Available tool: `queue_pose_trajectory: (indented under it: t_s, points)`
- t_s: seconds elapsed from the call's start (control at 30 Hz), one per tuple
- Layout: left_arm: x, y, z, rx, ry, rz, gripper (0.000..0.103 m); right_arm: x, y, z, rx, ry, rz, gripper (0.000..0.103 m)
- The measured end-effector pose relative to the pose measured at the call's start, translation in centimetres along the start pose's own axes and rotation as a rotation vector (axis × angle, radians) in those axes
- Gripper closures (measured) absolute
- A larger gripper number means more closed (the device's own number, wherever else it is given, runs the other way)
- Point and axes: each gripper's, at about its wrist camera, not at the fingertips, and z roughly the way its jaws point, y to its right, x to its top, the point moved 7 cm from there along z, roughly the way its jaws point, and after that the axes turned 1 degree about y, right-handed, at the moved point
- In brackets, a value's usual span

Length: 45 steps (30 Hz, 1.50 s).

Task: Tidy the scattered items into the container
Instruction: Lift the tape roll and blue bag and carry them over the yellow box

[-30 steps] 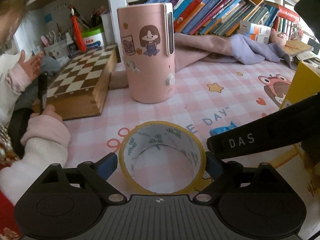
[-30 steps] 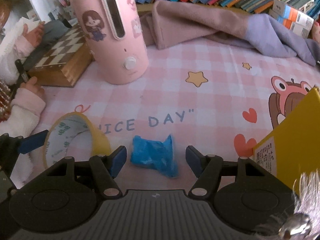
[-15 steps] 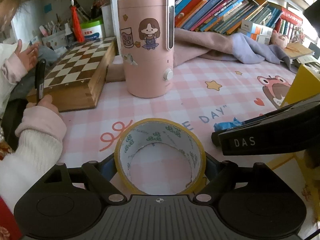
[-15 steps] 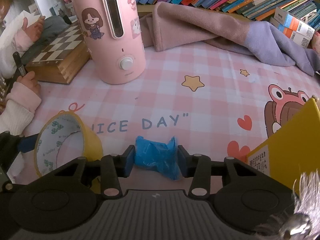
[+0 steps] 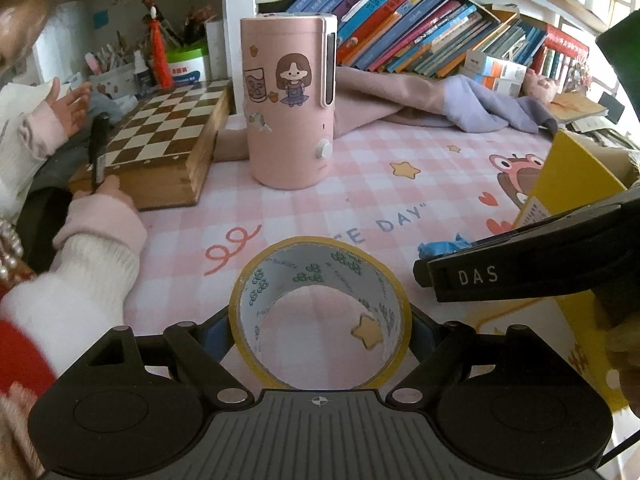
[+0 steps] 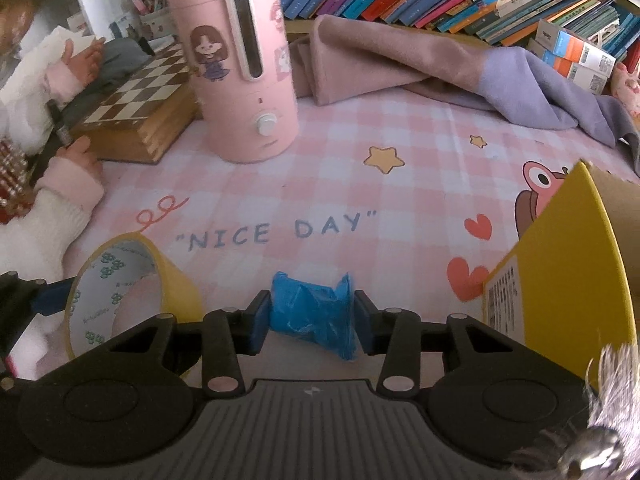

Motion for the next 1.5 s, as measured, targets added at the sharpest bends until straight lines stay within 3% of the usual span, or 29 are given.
queue_pose_trajectory:
  t_s: [0.93,1.5]
  points:
    - [-7.6,1.6,-12.7,-0.073,0.065,0.039,0.017,-10.5,-3.9,-11.2,0.012,0.055,0.012,0.064]
    - [-12.8,4.4,-18.9,-0.130,0.071,0.088,0.017,-18.8,-3.3,-17.7,-0.029,0.084,0.070,0.064]
